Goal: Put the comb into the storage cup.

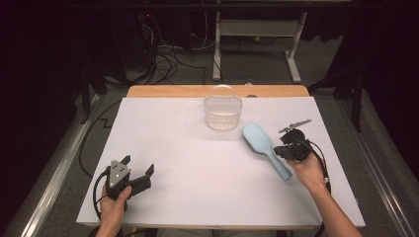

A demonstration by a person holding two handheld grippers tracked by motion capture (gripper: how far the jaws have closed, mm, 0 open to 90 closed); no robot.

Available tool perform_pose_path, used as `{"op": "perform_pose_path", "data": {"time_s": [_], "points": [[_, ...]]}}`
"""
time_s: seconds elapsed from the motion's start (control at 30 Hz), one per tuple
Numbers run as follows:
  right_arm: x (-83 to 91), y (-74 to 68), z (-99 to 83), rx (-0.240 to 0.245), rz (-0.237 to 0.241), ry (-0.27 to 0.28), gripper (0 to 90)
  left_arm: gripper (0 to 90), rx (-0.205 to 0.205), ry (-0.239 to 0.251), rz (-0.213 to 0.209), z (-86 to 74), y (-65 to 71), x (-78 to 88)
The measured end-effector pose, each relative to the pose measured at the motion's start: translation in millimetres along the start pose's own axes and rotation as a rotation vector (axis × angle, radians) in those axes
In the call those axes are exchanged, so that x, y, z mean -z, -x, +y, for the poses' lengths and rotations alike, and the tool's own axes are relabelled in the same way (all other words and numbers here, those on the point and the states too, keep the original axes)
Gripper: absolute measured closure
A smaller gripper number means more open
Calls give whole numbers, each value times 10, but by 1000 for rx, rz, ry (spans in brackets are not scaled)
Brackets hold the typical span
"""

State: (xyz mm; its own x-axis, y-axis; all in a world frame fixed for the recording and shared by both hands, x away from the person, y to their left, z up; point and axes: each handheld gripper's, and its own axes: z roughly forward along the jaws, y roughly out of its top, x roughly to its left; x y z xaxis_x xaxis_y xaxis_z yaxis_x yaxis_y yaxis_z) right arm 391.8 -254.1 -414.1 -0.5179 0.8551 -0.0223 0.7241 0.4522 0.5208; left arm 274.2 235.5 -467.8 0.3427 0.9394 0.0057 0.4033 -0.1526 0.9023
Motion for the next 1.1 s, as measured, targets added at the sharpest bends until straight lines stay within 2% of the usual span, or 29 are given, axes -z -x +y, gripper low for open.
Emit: {"op": "perform_pose_path", "data": {"time_s": [0.27, 0.37, 0.53, 0.7, 0.87, 1.1], "points": [[20, -82, 42, -6, 4, 14, 661, 149, -1, -3, 2, 4, -5, -8], [-25, -128, 65, -2, 3, -4, 627, 149, 0, -6, 3, 1, -11, -12], [-146, -188, 94, 7, -25, -56, 559, 149, -5, -7, 0, 3, -8, -9], [-237, -211, 111, 19, -46, -91, 530, 148, -7, -8, -2, 4, -7, -12], [-342, -217, 115, 9, -53, -108, 517, 148, -13, -10, 1, 0, -4, -21], [-404, -235, 129, -3, -56, -107, 559, 148, -18, -14, 5, -2, 5, -39]]}}
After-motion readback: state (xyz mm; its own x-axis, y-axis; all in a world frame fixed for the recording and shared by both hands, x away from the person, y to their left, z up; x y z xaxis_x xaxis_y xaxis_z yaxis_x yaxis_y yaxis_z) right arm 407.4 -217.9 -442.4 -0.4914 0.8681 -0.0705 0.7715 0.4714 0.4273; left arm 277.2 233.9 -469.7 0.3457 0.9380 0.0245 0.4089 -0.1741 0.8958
